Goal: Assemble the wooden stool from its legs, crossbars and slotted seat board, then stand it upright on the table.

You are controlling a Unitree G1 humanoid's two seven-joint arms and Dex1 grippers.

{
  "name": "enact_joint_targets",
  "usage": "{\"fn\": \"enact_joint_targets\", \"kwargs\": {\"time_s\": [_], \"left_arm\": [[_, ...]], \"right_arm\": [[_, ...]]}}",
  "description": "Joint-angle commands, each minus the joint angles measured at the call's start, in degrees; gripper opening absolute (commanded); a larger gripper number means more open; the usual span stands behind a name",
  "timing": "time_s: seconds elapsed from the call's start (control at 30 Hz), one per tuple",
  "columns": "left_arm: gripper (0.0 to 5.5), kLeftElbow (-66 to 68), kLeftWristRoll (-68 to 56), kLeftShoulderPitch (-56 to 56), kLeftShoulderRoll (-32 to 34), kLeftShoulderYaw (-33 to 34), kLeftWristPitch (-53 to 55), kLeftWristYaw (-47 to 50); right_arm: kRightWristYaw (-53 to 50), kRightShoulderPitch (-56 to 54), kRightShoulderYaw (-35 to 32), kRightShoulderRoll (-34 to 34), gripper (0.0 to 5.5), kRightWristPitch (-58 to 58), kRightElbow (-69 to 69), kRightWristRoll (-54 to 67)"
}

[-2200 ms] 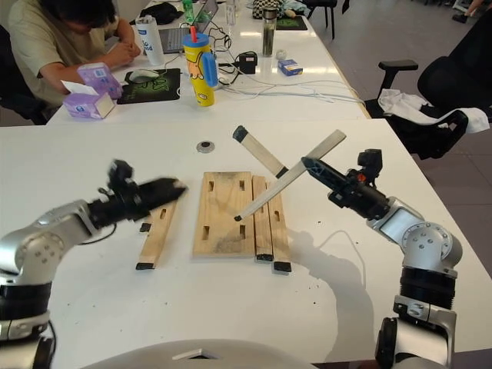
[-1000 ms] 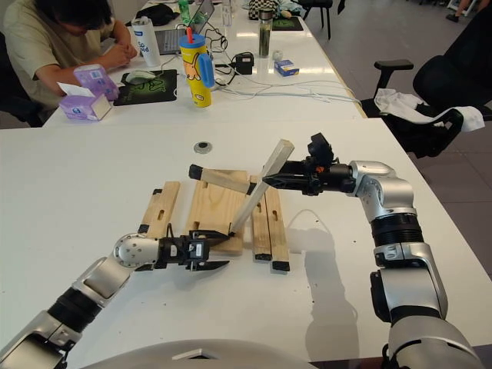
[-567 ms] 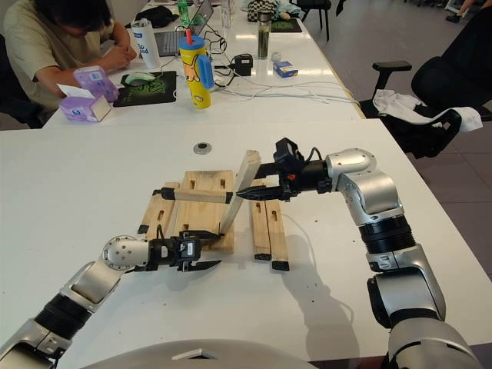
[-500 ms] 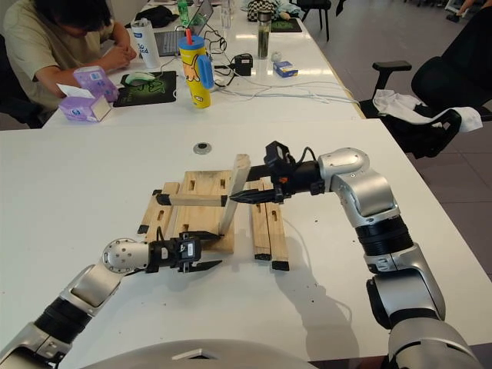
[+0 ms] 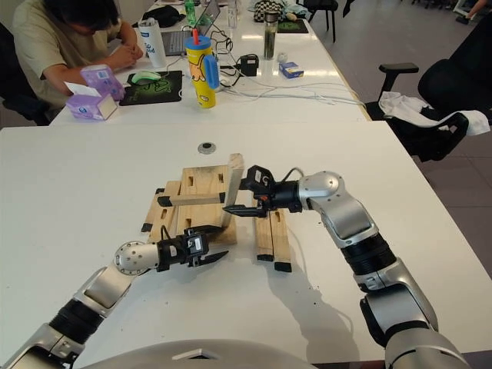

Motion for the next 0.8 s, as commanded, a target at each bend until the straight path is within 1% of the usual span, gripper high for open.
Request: {"fn": "enact_joint_targets", "kwargs": {"time_s": [0.03, 0.17, 0.2, 0.23, 0.27, 0.33, 0.37, 0.4, 0.43, 0.5, 0.63, 0.73, 0.8], "left_arm": [[2.94, 7.8, 4.6, 3.4, -0.1, -3.7, 2.3, -0.7], [2.94, 11.2, 5.2, 2.3, -0.4, -3.6, 0.4, 0.1], [2.94, 12.0, 5.3, 1.9, -0.4, -3.6, -0.4, 0.0], [2.94, 12.9, 5.1, 1.6, -0.4, -3.3, -1.1, -0.1], [2.94, 13.9, 5.5, 1.4, -0.1, -3.3, -2.1, 0.1], [2.94, 14.8, 5.1, 1.6, 0.3, -2.9, -3.3, 0.2], [2.94, 15.0, 5.4, 1.6, 0.7, -2.8, -3.9, 0.1], [2.94, 15.3, 5.4, 1.4, 1.0, -2.7, -4.5, 0.0], [2.94, 15.7, 5.2, 1.1, 1.1, -2.5, -4.9, -0.3], [2.94, 16.4, 5.2, 0.4, 1.5, -2.2, -5.6, -0.8], [2.94, 16.7, 4.8, 0.3, 1.9, -1.9, -6.3, -1.6], [2.94, 16.8, 4.6, 0.3, 2.0, -2.0, -6.8, -2.4], [2.94, 16.7, 4.7, 0.0, 1.9, -2.3, -7.0, -3.0]], "right_arm": [[2.8, -1.3, -2.5, -7.8, 3.16, 3.0, -5.5, -2.0], [3.0, 0.2, -2.9, -14.9, 3.16, 6.3, -8.2, -6.3], [2.5, 1.9, -4.4, -16.5, 3.16, 8.3, -9.0, -6.1], [0.5, 3.8, -6.8, -16.6, 3.16, 11.2, -9.9, -5.3], [-1.9, 6.1, -9.7, -14.9, 3.16, 14.4, -11.4, -2.9], [-6.6, 9.5, -13.1, -10.6, 3.16, 26.9, -14.1, 1.8], [-8.4, 9.9, -16.0, -6.4, 3.16, 34.2, -13.7, 6.3], [-14.1, 10.8, -21.4, 0.5, 3.16, 39.6, -13.6, 8.8], [-19.9, 13.3, -25.0, 6.5, 3.16, 41.6, -14.6, 9.4], [-28.2, 18.2, -27.3, 14.7, 3.16, 43.7, -18.8, 8.9], [-39.8, 24.1, -23.4, 24.6, 3.16, 50.1, -26.2, 5.5], [-46.0, 25.5, -21.1, 28.9, 3.16, 53.6, -28.2, 3.9], [-48.8, 26.6, -21.0, 30.3, 3.16, 54.2, -28.6, 2.8]]}}
